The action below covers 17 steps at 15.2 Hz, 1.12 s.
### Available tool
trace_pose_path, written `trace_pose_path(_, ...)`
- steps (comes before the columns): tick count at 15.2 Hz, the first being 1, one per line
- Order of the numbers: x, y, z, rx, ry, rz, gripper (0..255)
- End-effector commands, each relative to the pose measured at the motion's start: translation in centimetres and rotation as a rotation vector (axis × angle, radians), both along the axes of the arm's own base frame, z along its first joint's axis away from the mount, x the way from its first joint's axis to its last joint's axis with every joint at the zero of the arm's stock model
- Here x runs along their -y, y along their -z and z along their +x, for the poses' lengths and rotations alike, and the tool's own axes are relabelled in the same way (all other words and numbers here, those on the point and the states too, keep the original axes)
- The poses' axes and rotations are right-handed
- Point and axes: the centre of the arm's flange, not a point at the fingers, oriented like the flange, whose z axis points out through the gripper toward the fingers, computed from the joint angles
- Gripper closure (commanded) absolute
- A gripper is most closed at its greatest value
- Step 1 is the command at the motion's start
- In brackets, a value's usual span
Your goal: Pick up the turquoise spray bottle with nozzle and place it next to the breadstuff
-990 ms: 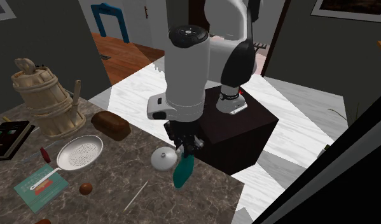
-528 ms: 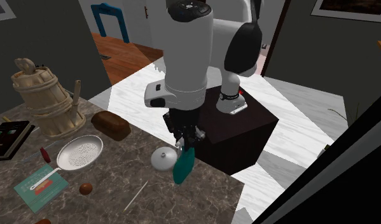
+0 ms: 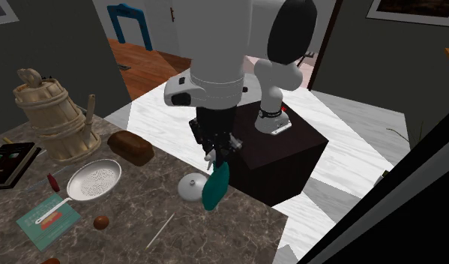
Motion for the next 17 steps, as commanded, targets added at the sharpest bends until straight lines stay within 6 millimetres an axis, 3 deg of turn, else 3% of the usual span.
trace_pose_path(1,-0.1,-0.9,0.0,0.000,0.000,0.000,255)
trace_pose_path(17,19.6,-1.0,7.8,0.000,0.000,0.000,255)
